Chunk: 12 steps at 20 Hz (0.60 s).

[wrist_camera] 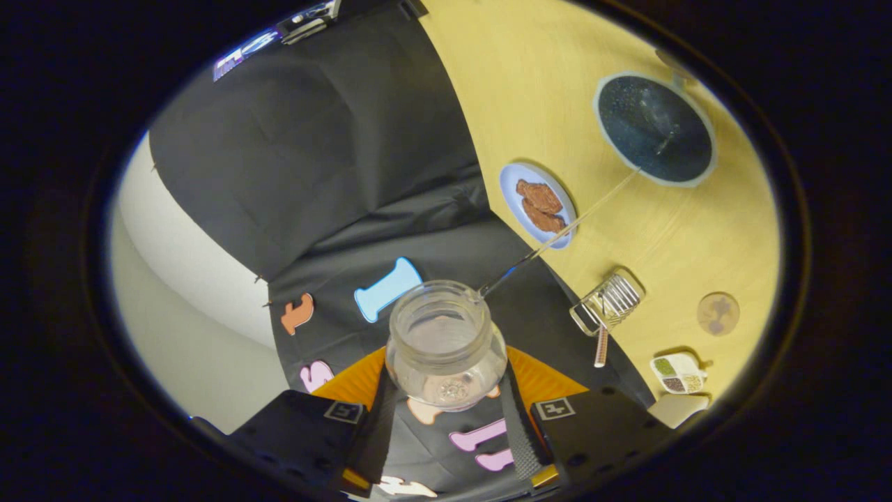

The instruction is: Take the bottle from table, then pour the juice into the cup, finally place the bottle on the coaster

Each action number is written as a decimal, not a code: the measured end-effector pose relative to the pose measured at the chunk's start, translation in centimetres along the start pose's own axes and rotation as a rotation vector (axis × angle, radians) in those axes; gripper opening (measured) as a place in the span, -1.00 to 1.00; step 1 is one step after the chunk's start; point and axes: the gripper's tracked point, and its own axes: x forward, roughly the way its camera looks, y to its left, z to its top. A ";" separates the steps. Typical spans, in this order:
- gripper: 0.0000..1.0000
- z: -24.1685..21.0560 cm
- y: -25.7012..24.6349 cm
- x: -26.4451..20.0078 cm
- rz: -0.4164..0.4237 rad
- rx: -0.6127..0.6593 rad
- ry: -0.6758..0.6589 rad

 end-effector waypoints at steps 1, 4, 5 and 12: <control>0.47 -0.1 0.1 -0.1 0.000 0.000 -0.002; 0.47 -0.2 0.7 -0.6 0.018 0.024 -0.008; 0.47 -0.2 1.0 -0.7 0.025 0.031 -0.013; 0.47 -1.2 2.3 -1.0 0.054 0.069 -0.011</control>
